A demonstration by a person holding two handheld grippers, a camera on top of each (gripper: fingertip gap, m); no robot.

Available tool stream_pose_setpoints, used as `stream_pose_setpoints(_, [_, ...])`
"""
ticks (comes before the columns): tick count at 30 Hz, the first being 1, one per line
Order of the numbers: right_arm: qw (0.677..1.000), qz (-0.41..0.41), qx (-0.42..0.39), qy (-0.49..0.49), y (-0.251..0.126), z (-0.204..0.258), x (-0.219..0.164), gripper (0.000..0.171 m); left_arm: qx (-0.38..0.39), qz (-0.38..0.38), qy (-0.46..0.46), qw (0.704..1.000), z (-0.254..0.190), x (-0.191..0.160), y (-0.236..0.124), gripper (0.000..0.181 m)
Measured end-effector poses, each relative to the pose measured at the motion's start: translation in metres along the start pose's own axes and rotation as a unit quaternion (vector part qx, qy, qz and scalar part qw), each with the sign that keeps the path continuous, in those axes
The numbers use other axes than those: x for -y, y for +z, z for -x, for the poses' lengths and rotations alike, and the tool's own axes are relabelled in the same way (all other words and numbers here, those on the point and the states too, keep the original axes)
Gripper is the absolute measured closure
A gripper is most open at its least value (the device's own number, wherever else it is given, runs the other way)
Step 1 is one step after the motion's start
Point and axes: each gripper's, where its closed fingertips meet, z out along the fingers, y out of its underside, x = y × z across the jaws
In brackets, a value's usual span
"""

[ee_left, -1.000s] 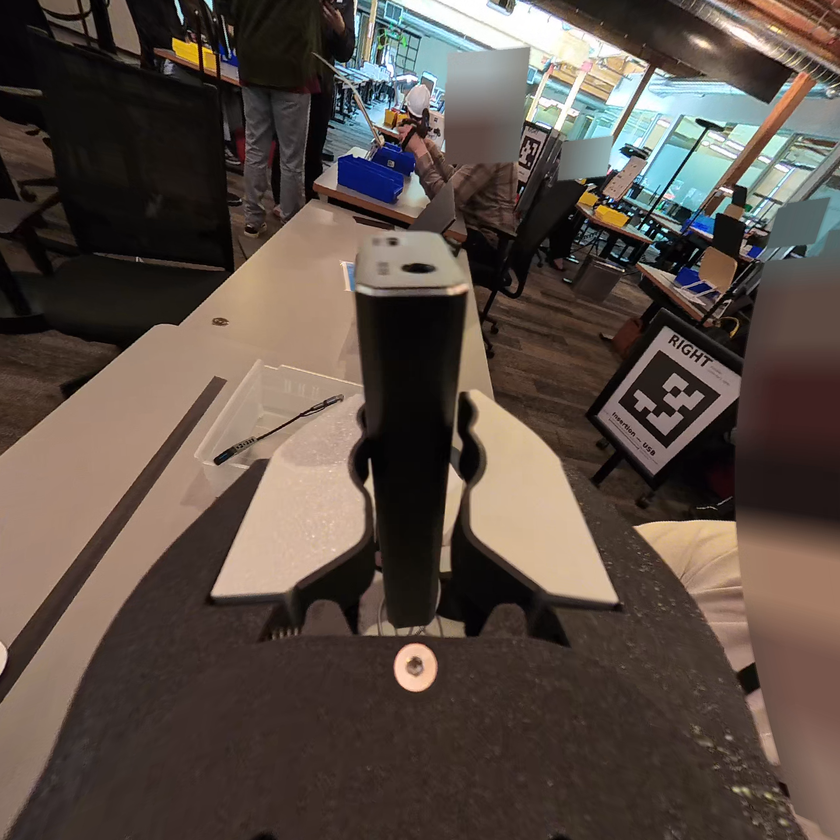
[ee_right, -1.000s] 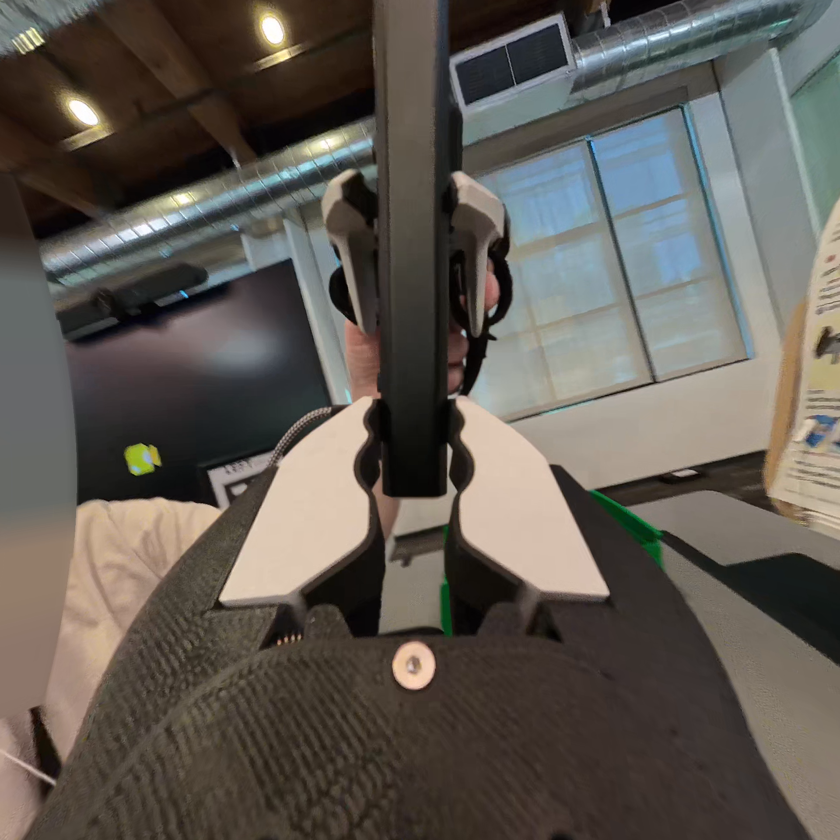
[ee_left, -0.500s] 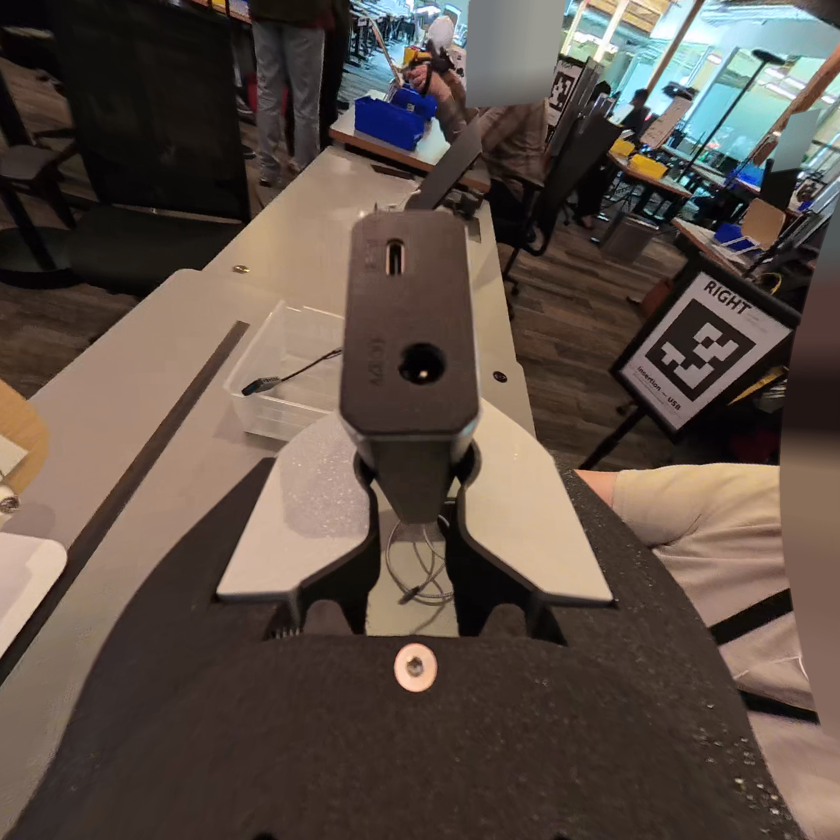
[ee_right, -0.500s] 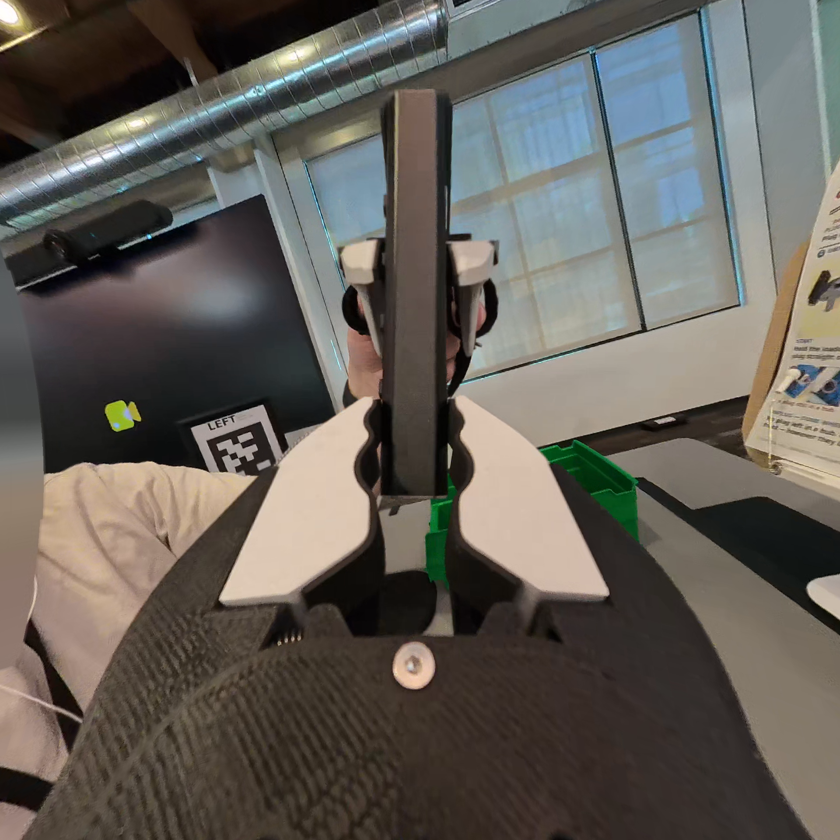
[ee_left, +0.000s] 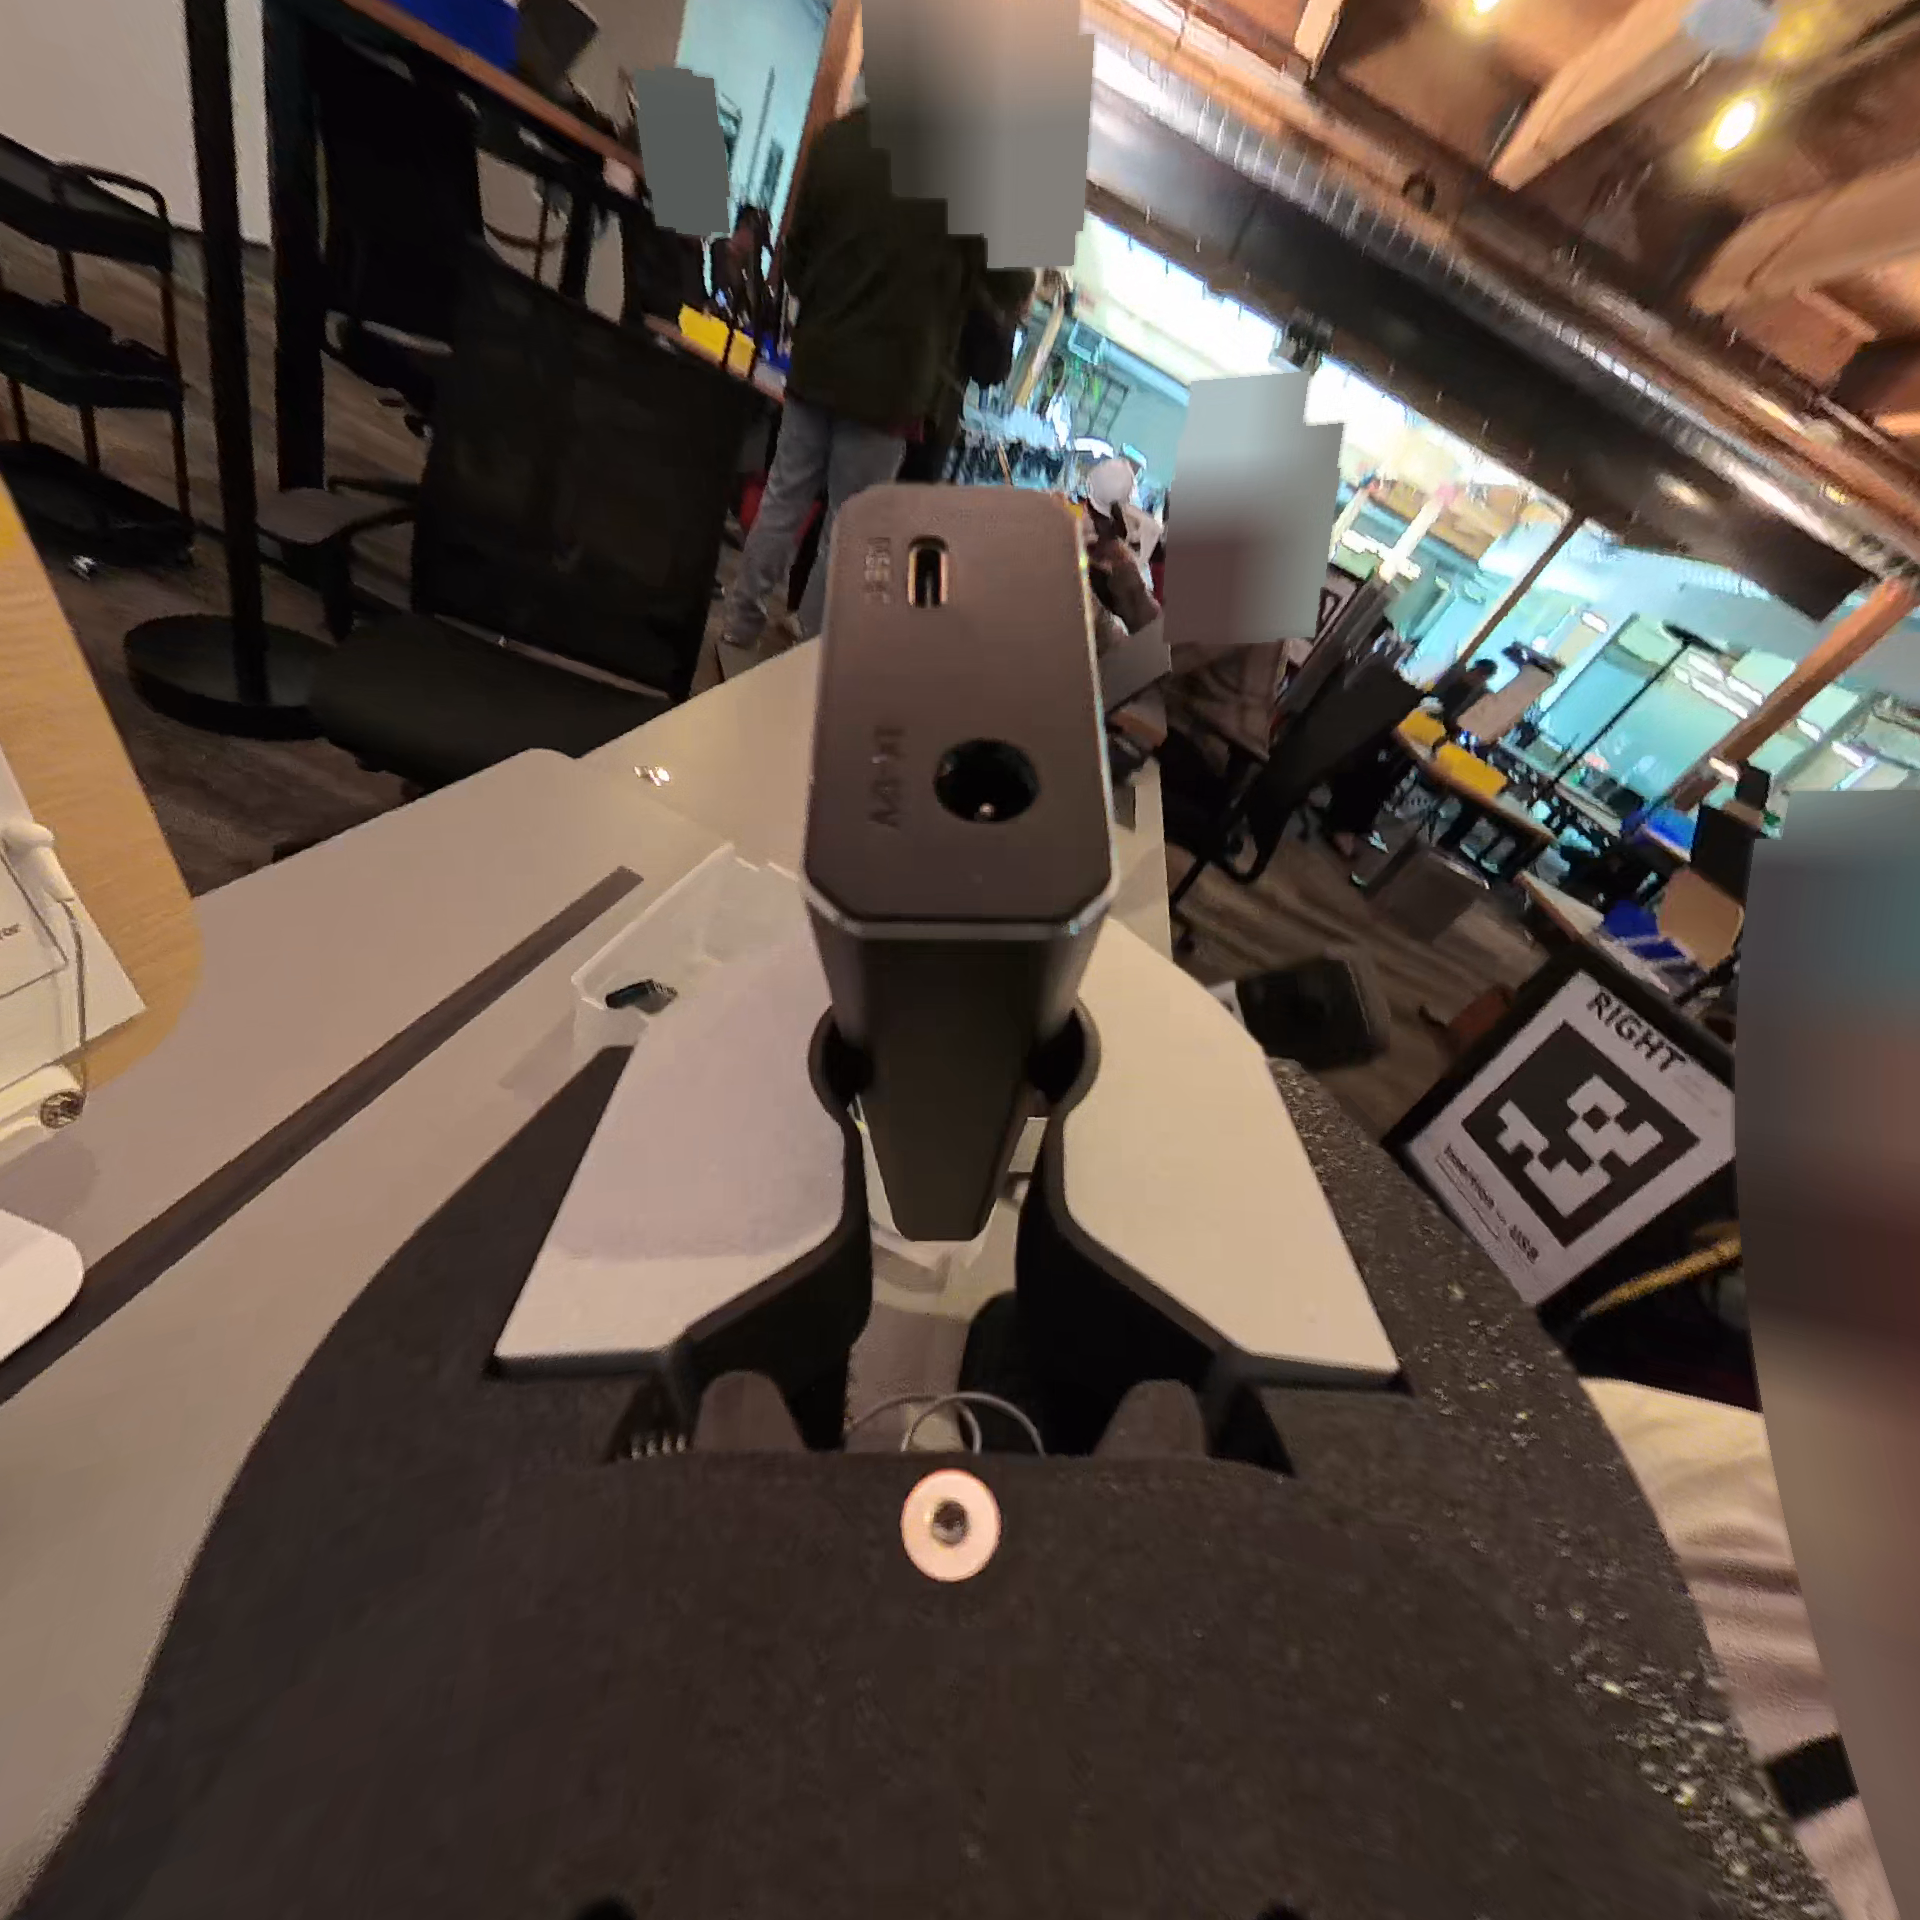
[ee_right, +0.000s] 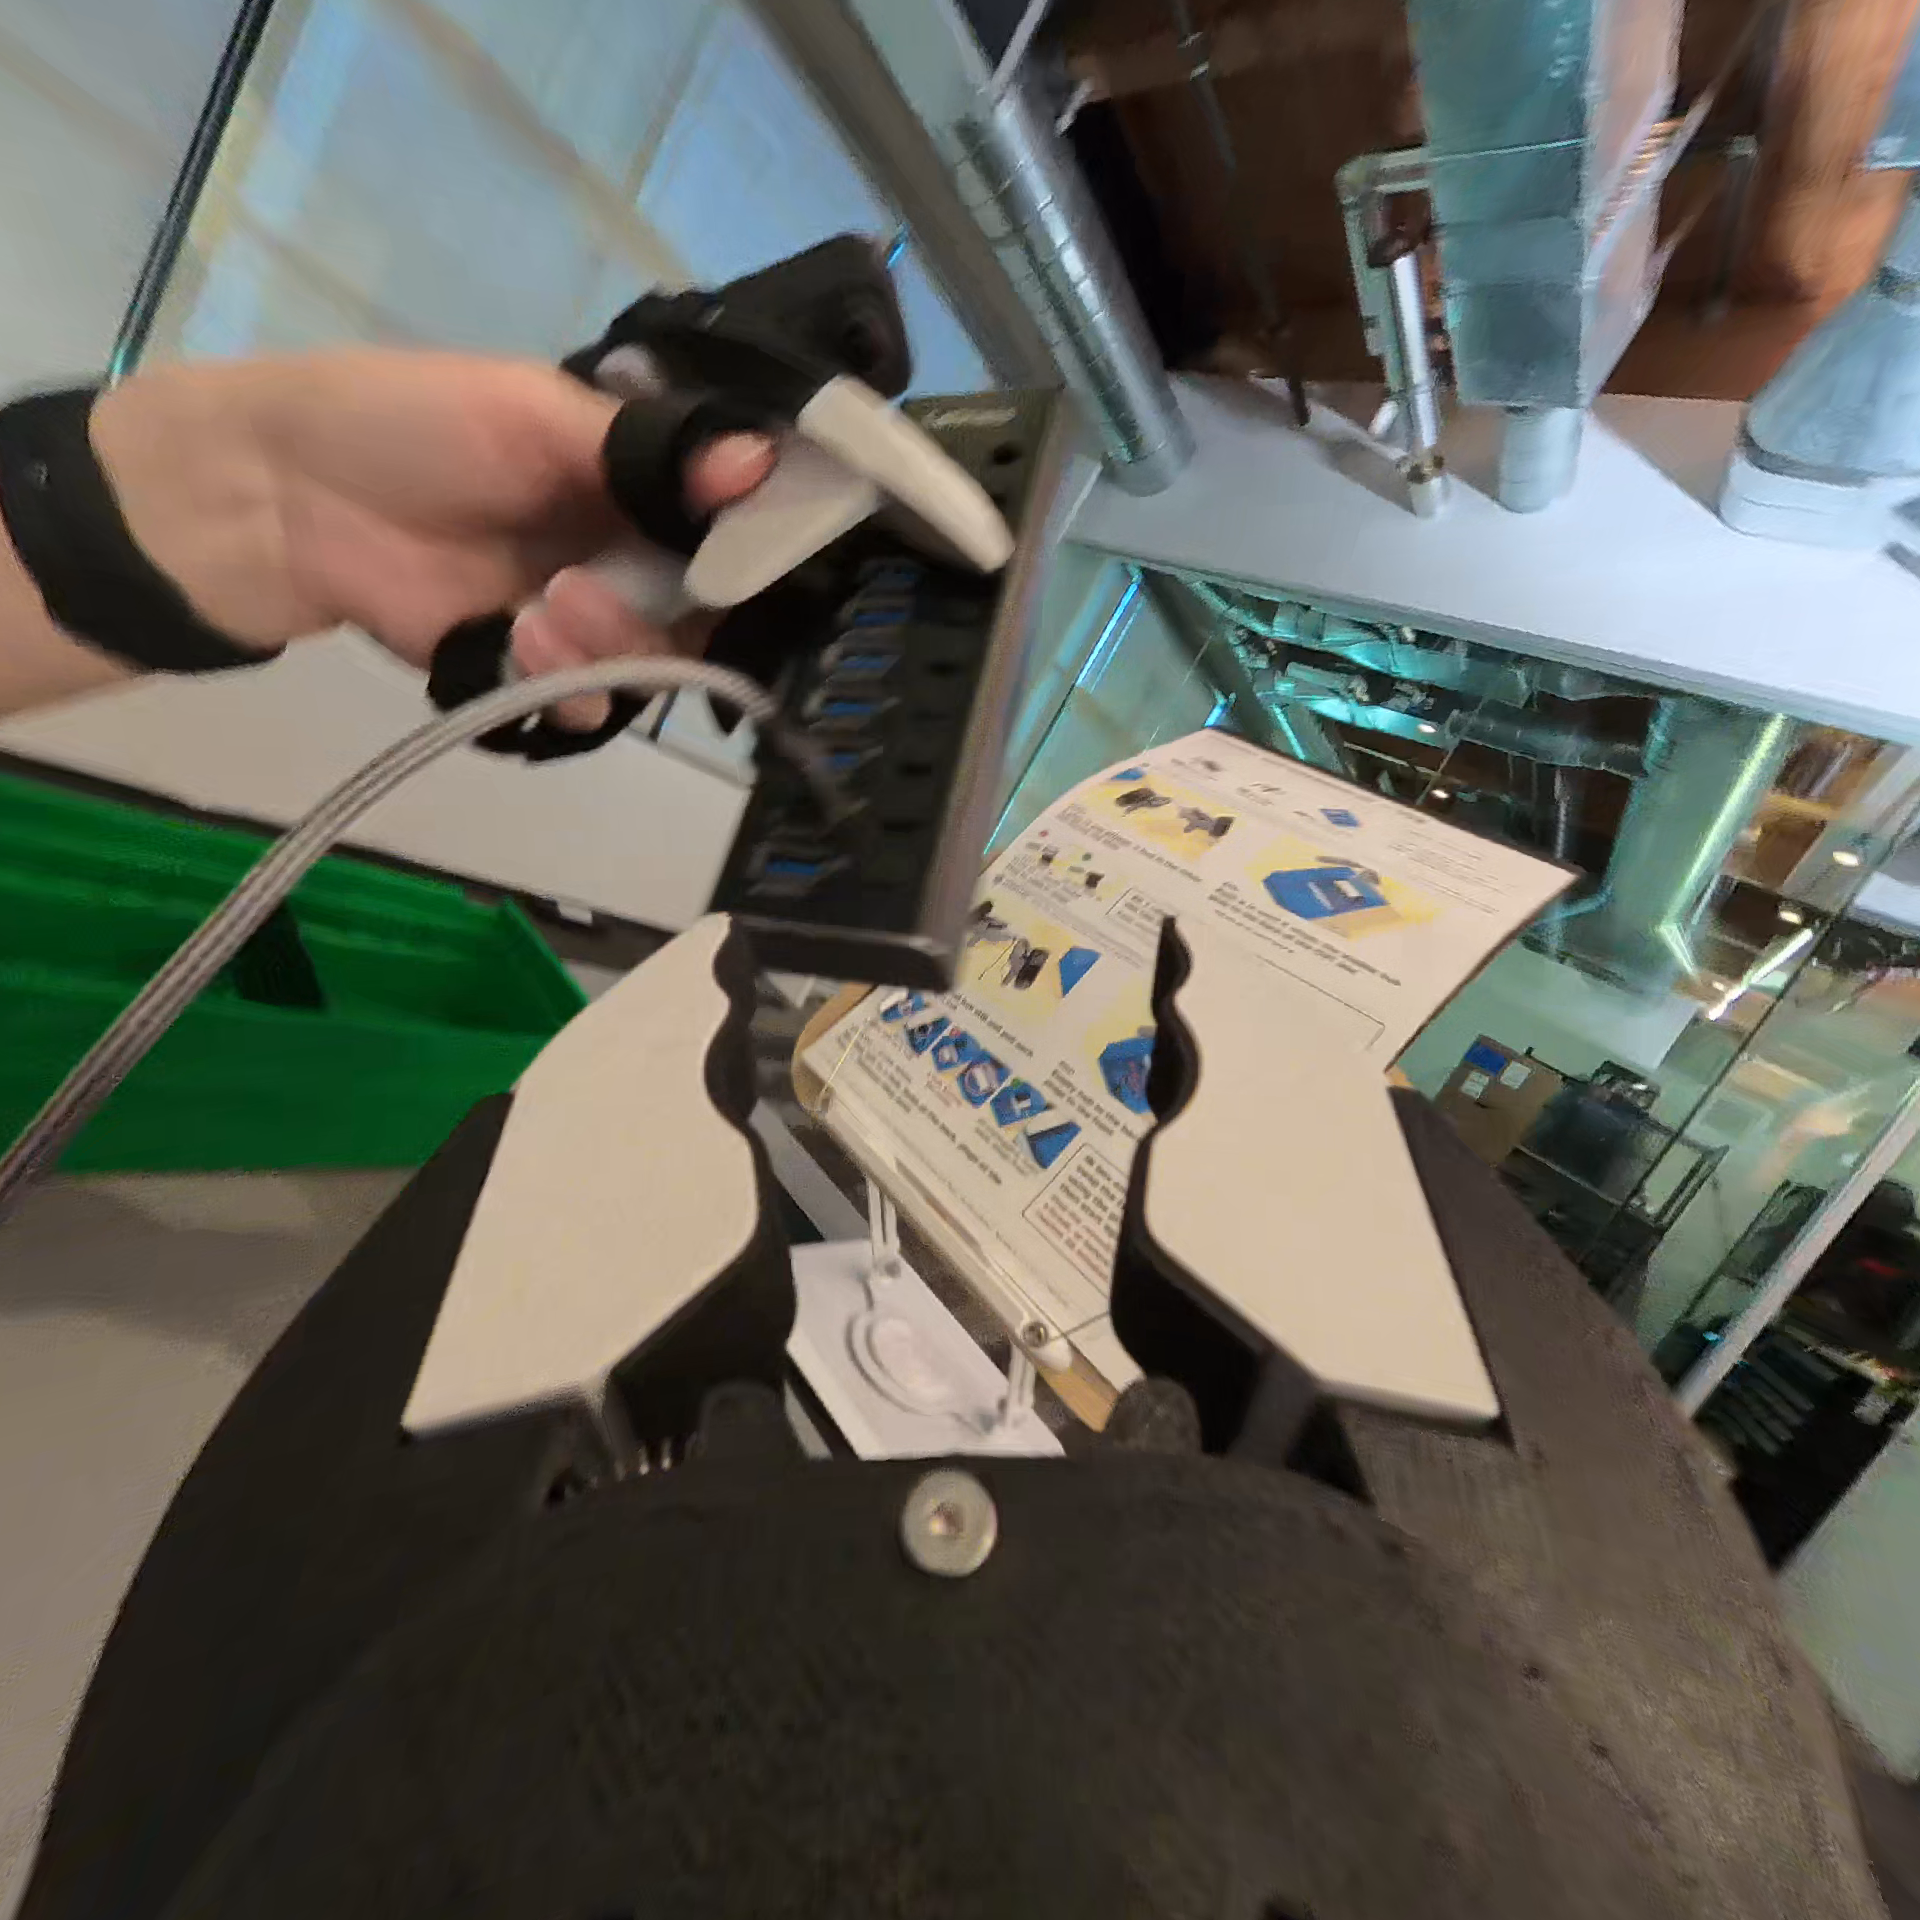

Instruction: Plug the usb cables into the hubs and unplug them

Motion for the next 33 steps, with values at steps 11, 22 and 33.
stream_pose_setpoints(11, [0.993, 0.047, -0.061, -0.094, 0.018, 0.014, -0.011, 0.103, -0.010, -0.062, 0.006, 0.998, -0.016, -0.011, 0.016, 0.151])
stream_pose_setpoints(22, [0.980, 0.073, -0.143, -0.115, 0.022, 0.009, -0.001, 0.106, 0.048, -0.087, 0.105, 0.989, -0.026, -0.013, 0.015, 0.151])
stream_pose_setpoints(33, [0.955, 0.125, -0.156, -0.218, 0.010, -0.006, 0.006, 0.111, 0.011, -0.051, 0.146, 0.988, -0.054, -0.033, 0.018, 0.145])
